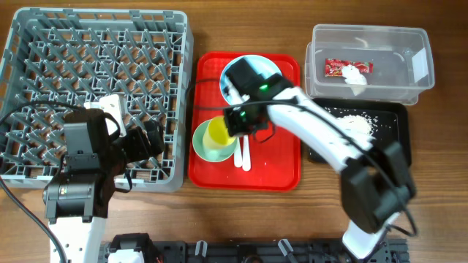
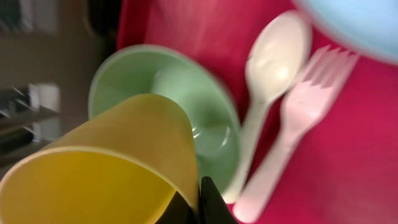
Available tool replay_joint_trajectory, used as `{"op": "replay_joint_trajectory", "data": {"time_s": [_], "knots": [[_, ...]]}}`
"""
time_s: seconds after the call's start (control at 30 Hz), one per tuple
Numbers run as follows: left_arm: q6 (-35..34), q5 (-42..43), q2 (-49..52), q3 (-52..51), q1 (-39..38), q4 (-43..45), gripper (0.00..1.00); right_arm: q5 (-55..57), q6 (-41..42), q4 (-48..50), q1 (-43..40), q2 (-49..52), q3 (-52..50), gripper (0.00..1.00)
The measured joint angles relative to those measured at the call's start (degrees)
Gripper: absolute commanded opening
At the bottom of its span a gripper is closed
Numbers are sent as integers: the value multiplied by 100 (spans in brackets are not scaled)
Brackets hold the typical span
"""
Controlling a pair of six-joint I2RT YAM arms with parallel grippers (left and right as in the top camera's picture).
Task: Sort waste into correct bins and load items into the dishwasher rack
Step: 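Grasp the yellow cup from the green bowl with right gripper, then hand the yellow cup from right gripper to left gripper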
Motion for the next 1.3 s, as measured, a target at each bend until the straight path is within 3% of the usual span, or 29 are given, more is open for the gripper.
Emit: {"op": "replay_joint_trajectory", "data": {"time_s": [0.2, 0.4, 0.5, 0.7, 0.93, 1.2, 1.3], "knots": [[0, 199, 0, 0, 0, 271, 100, -24, -2, -203, -1379, -1565, 153, 4], [-264, 1051, 195, 0, 0, 927, 100, -988, -400, -623, -2127, -1976, 179, 4], [-417, 1674, 470, 0, 0, 1126, 100, -1541, -518, -629, -2168, -1976, 129, 4], [-693, 3687, 1193, 2, -9, 2035, 100, -2503, -710, -614, -2164, -1976, 83, 4], [-1040, 5930, 1989, 13, -59, 3661, 100, -3427, -745, -297, -2164, -1976, 81, 4], [-1777, 6568, 2269, 28, -931, 5525, 100, -4223, -743, -15, -2164, -1976, 81, 4], [-1985, 6559, 2269, 31, -1132, 5733, 100, -4551, -743, 98, -2164, -1976, 79, 4]]}}
